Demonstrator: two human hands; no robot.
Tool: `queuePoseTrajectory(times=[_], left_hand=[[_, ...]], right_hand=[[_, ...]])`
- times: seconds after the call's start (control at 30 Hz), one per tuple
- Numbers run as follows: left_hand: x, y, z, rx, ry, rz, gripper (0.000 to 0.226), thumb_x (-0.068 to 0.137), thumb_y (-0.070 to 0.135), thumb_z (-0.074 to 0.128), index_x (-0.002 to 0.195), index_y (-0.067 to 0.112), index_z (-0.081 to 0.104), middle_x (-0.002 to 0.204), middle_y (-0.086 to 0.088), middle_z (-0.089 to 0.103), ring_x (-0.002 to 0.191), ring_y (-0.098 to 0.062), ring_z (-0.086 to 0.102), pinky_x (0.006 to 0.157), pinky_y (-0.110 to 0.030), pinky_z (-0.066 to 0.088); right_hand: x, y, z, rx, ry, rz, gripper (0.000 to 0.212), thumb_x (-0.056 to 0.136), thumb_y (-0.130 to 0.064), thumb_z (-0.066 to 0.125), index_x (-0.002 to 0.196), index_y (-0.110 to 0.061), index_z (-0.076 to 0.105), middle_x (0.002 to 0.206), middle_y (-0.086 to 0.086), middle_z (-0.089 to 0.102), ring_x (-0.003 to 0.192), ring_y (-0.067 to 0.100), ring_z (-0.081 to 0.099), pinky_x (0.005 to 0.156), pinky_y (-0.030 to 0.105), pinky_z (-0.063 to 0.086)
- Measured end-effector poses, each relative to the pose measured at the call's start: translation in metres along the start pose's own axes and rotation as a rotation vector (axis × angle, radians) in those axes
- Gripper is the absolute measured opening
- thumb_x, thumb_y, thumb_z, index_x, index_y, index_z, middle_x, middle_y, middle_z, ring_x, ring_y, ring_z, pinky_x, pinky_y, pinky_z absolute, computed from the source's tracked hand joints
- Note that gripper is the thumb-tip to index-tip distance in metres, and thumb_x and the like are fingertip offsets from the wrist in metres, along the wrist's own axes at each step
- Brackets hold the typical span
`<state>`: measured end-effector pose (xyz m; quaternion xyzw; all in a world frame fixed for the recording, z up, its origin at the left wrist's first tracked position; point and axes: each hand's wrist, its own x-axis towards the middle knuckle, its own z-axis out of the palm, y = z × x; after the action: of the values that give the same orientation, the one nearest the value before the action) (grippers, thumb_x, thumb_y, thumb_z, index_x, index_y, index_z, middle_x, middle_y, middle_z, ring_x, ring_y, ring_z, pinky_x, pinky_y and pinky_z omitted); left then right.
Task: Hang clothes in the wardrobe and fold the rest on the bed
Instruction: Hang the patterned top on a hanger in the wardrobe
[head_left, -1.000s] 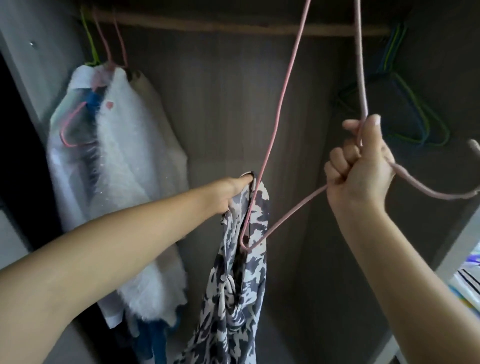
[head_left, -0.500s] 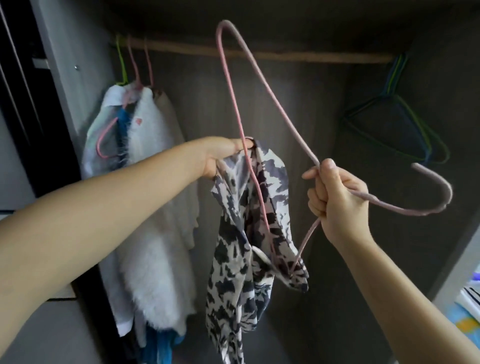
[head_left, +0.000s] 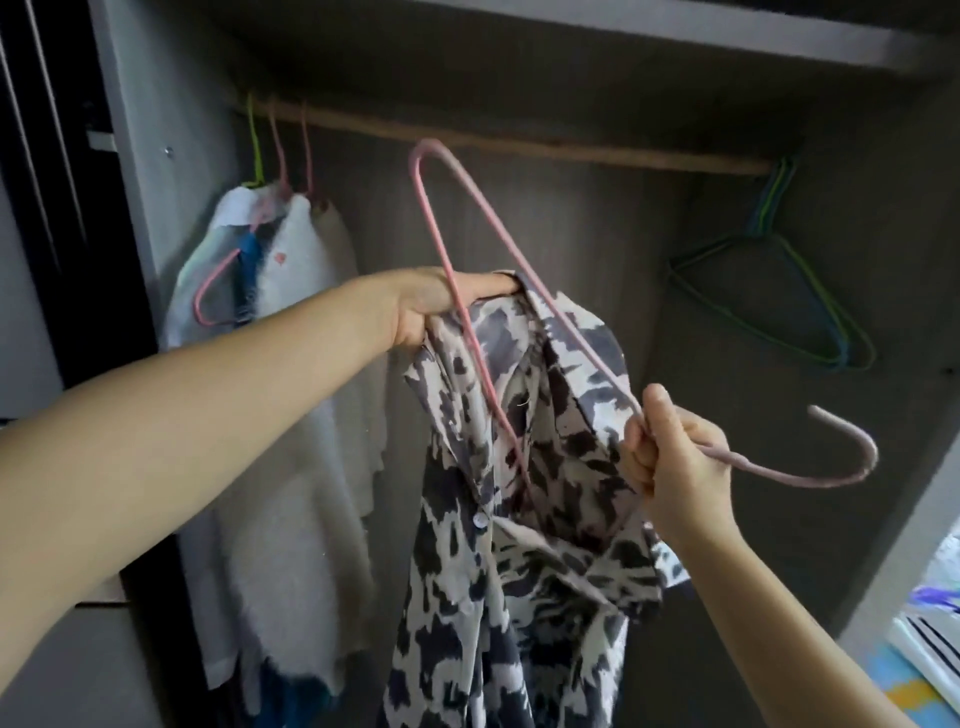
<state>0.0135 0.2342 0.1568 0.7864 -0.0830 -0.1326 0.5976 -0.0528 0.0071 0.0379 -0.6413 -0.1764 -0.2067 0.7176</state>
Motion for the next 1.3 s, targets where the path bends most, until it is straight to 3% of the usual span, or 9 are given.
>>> queuePoseTrajectory(times=[0.13, 0.3, 0.5, 0.7, 0.77, 0.83, 0.97, 1.07, 1.3], left_hand=[[0.01, -0.031, -0.019, 0.084, 0.114, -0.133, 0.022, 0.09, 0.034, 0.061, 0.08, 0.019, 0.072, 0.068, -0.007, 0.069, 0.056, -0.023, 0.066, 0.05, -0.036, 0.056], [0.027, -0.078, -0.021, 0.166, 0.114, -0.259, 0.019, 0.092, 0.025, 0.062, 0.107, 0.015, 0.068, 0.109, -0.013, 0.068, 0.095, -0.028, 0.066, 0.082, -0.04, 0.052], [0.045, -0.083, 0.005, 0.069, 0.185, -0.208, 0.039, 0.088, 0.036, 0.065, 0.122, 0.017, 0.06, 0.149, -0.008, 0.037, 0.126, -0.027, 0.043, 0.092, -0.034, 0.041], [0.061, -0.084, 0.001, -0.076, 0.211, -0.209, 0.046, 0.084, 0.022, 0.071, 0.124, 0.003, 0.057, 0.128, -0.019, 0.057, 0.116, -0.033, 0.056, 0.098, -0.05, 0.047], [0.063, -0.091, 0.002, -0.178, 0.205, -0.237, 0.016, 0.09, 0.012, 0.061, 0.101, 0.0, 0.063, 0.086, -0.017, 0.072, 0.074, -0.028, 0.071, 0.069, -0.044, 0.06], [0.067, -0.1, 0.007, -0.25, 0.202, -0.254, 0.01, 0.093, 0.005, 0.054, 0.087, 0.003, 0.061, 0.061, -0.014, 0.068, 0.049, -0.025, 0.066, 0.044, -0.038, 0.055], [0.073, -0.103, 0.031, -0.287, 0.25, -0.165, 0.009, 0.09, -0.001, 0.057, 0.083, 0.0, 0.062, 0.064, -0.014, 0.065, 0.051, -0.023, 0.063, 0.048, -0.03, 0.054], [0.072, -0.094, 0.053, 0.003, 0.271, 0.081, 0.011, 0.085, -0.003, 0.062, 0.095, -0.001, 0.068, 0.071, -0.008, 0.063, 0.058, -0.014, 0.059, 0.052, -0.016, 0.048], [0.028, -0.062, 0.125, 0.69, -0.277, 0.497, 0.019, 0.087, 0.003, 0.059, 0.097, 0.009, 0.073, 0.086, 0.005, 0.071, 0.07, 0.007, 0.055, 0.061, -0.001, 0.036]], right_hand=[[0.008, -0.016, -0.017, -0.095, -0.193, 0.15, 0.043, 0.092, -0.045, 0.057, 0.063, -0.014, 0.066, 0.046, -0.005, 0.026, 0.038, 0.01, 0.02, 0.036, 0.016, 0.019], [0.02, -0.051, -0.038, -0.375, -0.341, 0.273, 0.032, 0.098, -0.029, 0.047, 0.091, -0.008, 0.07, 0.053, 0.0, 0.025, 0.041, 0.01, 0.02, 0.035, 0.017, 0.018], [0.021, -0.073, -0.047, -0.25, -0.359, 0.297, 0.035, 0.089, -0.034, 0.051, 0.095, -0.006, 0.07, 0.05, -0.006, 0.025, 0.038, 0.006, 0.02, 0.033, 0.011, 0.019], [0.013, -0.075, -0.057, -0.521, -0.478, 0.371, 0.034, 0.09, -0.04, 0.048, 0.09, -0.019, 0.075, 0.048, -0.005, 0.03, 0.037, 0.008, 0.026, 0.035, 0.016, 0.024], [0.01, -0.074, -0.062, -0.563, -0.497, 0.408, 0.033, 0.093, -0.039, 0.048, 0.088, -0.021, 0.076, 0.049, -0.003, 0.031, 0.037, 0.009, 0.026, 0.035, 0.016, 0.024], [0.006, -0.072, -0.067, -0.624, -0.504, 0.452, 0.033, 0.096, -0.037, 0.047, 0.088, -0.023, 0.076, 0.051, -0.001, 0.029, 0.038, 0.009, 0.026, 0.035, 0.016, 0.023], [-0.001, -0.064, -0.067, -0.794, -0.615, 0.551, 0.037, 0.1, -0.037, 0.043, 0.087, -0.025, 0.075, 0.051, -0.003, 0.031, 0.039, 0.009, 0.026, 0.035, 0.016, 0.024], [0.001, -0.059, -0.065, -0.814, -0.664, 0.631, 0.038, 0.101, -0.035, 0.042, 0.086, -0.024, 0.074, 0.049, -0.007, 0.029, 0.039, 0.008, 0.025, 0.036, 0.016, 0.024], [0.009, -0.016, -0.031, -0.661, -0.648, 0.684, 0.034, 0.101, -0.025, 0.045, 0.09, -0.001, 0.067, 0.045, -0.01, 0.029, 0.035, 0.004, 0.023, 0.033, 0.014, 0.02]])
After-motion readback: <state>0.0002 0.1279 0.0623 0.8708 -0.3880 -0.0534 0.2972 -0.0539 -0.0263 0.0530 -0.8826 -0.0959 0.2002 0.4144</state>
